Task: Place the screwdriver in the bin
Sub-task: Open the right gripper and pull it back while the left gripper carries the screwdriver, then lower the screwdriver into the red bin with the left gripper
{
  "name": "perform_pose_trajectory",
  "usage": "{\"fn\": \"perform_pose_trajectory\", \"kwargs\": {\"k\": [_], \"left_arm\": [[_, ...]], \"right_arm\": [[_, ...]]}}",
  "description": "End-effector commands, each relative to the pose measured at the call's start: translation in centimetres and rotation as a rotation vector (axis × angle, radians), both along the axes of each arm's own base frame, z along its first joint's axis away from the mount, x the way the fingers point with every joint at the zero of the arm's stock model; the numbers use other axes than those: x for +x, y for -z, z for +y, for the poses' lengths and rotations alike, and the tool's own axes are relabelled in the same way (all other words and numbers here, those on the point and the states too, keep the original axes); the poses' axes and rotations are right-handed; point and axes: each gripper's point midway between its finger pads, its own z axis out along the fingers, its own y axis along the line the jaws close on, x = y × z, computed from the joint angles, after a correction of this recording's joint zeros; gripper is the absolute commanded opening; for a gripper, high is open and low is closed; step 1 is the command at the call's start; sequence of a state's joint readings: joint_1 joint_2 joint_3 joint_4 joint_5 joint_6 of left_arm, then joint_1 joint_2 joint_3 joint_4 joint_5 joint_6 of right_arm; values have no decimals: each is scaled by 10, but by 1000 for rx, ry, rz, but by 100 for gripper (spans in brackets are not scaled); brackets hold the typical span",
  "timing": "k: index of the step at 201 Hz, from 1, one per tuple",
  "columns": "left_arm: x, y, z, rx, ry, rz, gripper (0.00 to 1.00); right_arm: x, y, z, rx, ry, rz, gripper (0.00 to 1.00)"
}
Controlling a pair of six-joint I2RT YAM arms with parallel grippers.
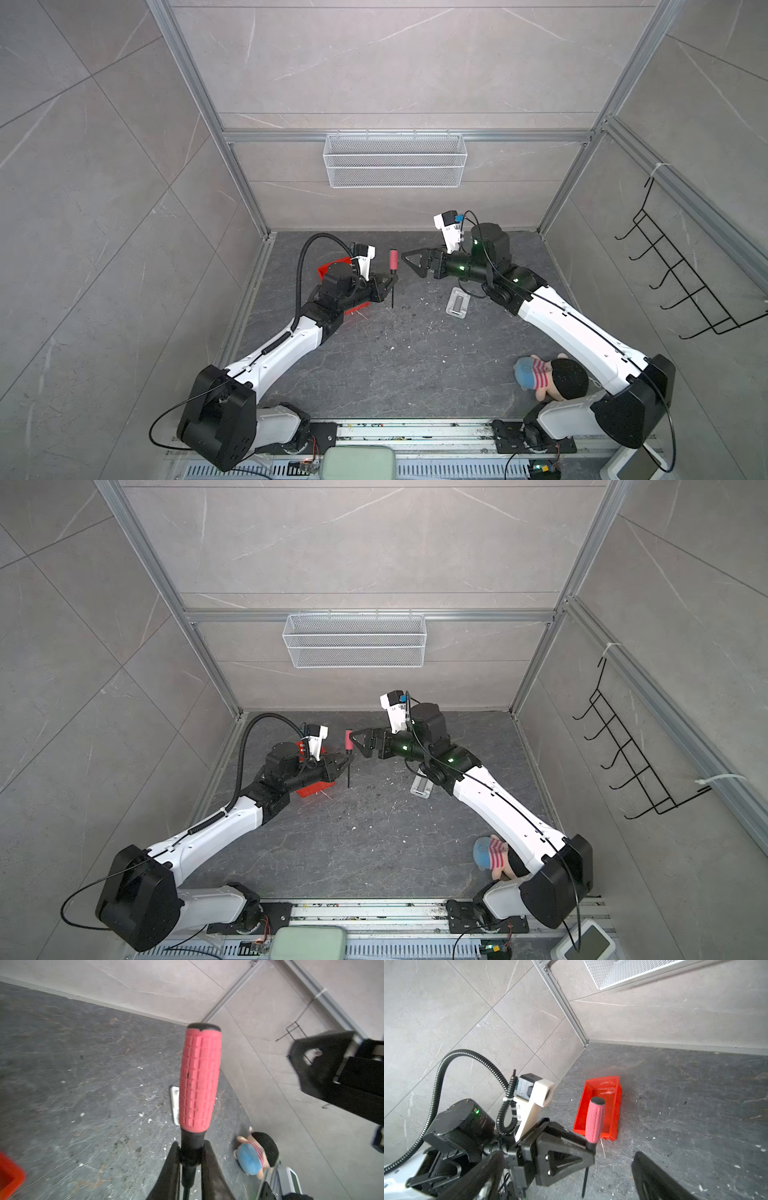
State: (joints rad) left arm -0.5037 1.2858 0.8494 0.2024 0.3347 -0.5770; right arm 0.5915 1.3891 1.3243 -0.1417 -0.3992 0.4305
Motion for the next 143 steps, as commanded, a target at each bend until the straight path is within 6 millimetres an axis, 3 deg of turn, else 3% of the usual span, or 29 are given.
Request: {"fn": "perform_pose_trajectory", "kwargs": {"k": [1,29,73,109,143], "left_arm": [[18,-3,35,87,-215,27,0],[27,13,62,163,-341,76,0],[37,44,113,250,-594,233,0],[45,60,135,341,-651,307,0],[53,77,150,398,-687,383,0]], "right_arm": [[-11,-2,-2,-44,-25,-129,99],[-23,3,1,-115,-67,-188,99],[-44,20,22,-273,-149,-277,99],[-67,34,52,-283,-286,-366,99],[-74,42,71,-299,-314,-389,99]]}}
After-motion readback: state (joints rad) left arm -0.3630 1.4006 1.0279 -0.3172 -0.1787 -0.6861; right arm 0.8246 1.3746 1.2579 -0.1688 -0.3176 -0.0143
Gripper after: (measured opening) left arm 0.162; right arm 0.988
